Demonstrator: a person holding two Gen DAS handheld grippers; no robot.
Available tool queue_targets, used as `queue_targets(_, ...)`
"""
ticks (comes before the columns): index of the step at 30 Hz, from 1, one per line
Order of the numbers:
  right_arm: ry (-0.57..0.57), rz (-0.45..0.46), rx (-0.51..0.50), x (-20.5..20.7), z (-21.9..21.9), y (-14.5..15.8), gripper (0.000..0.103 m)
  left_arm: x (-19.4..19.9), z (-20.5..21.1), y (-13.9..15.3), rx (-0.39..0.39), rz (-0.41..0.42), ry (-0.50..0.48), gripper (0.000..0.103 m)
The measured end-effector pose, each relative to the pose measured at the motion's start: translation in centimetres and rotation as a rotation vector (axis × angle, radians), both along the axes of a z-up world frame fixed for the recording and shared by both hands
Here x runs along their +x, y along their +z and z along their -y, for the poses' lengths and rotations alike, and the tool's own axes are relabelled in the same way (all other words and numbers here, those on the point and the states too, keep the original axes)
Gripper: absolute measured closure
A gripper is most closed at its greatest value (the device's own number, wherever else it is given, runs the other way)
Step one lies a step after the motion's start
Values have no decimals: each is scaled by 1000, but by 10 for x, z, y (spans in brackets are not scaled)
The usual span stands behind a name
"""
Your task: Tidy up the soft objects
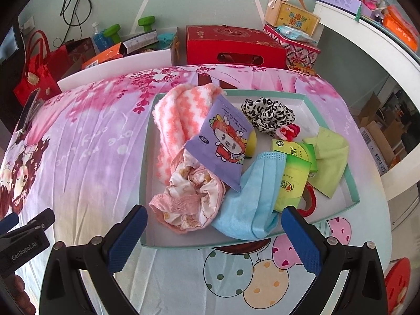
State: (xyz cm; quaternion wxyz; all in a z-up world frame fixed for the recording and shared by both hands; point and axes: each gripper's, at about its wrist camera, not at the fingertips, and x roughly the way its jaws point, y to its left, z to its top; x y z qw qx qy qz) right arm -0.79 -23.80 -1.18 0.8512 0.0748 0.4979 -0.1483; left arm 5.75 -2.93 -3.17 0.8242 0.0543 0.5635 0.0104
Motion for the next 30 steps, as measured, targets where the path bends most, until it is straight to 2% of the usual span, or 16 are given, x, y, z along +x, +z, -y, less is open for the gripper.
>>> queue_targets(12,-10,-23,-2,1,6,-6,0,0,7,-2,-14,-8,-23,6)
queue_targets(30,-1,-47,-12,2,3,-11,0,3,6,-4,-28,-21,-9,6)
